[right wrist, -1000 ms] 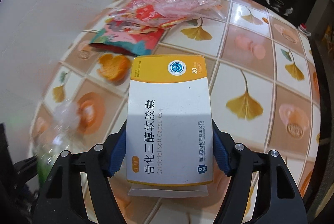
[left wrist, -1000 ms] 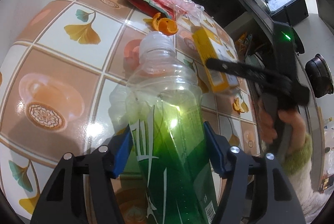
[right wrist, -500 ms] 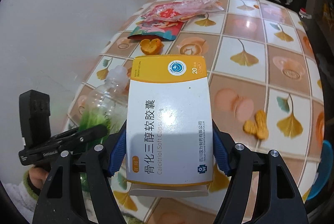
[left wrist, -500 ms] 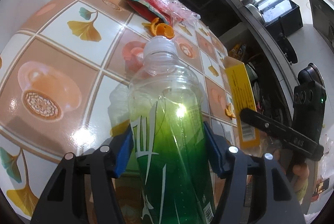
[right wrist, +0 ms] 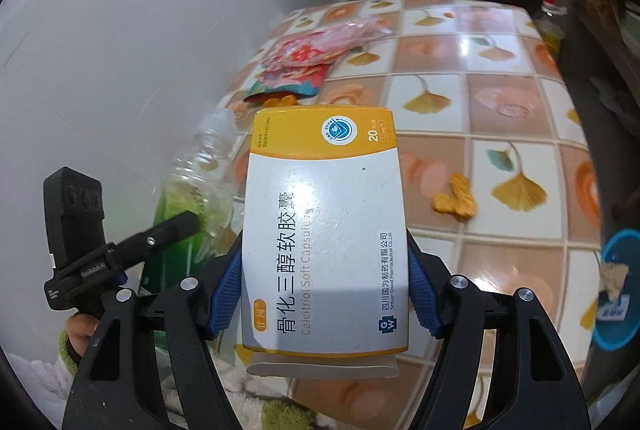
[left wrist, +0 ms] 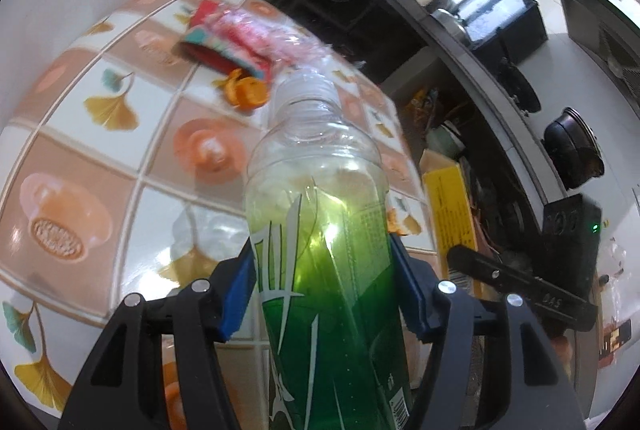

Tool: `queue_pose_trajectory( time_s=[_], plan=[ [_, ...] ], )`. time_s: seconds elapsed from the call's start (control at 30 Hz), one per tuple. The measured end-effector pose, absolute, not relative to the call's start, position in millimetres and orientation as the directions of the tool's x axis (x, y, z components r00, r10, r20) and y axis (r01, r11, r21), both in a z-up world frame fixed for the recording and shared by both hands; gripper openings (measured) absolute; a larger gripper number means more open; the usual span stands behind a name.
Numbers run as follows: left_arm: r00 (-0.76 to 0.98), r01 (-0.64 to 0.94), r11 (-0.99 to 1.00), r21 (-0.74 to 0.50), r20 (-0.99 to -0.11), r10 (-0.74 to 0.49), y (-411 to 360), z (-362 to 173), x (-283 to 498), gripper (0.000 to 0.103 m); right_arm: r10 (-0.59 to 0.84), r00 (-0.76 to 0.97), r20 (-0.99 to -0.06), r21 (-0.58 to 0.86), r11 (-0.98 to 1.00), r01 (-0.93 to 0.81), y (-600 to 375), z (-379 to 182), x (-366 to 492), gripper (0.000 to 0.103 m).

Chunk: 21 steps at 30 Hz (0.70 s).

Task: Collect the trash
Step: 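Carry the green bottle with the left tool while the right tool carries the box to the wastebasket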

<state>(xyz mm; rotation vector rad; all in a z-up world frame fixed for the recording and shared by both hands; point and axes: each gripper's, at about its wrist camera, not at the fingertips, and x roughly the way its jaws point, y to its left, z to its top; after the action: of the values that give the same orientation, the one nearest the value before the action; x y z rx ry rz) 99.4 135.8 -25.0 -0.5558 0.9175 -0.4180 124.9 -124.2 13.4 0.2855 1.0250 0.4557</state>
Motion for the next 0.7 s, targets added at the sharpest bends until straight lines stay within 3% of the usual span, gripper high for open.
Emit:
queue_pose_trajectory(
  time_s=[0.7],
  plan=[
    [0.390,0.413,0.703,-0.579,-0.585,-0.711,-24,26,124,0.060,0.370,0.641,-0.673,0.527,0.847,0.065,-280,23,47,0.067]
  ],
)
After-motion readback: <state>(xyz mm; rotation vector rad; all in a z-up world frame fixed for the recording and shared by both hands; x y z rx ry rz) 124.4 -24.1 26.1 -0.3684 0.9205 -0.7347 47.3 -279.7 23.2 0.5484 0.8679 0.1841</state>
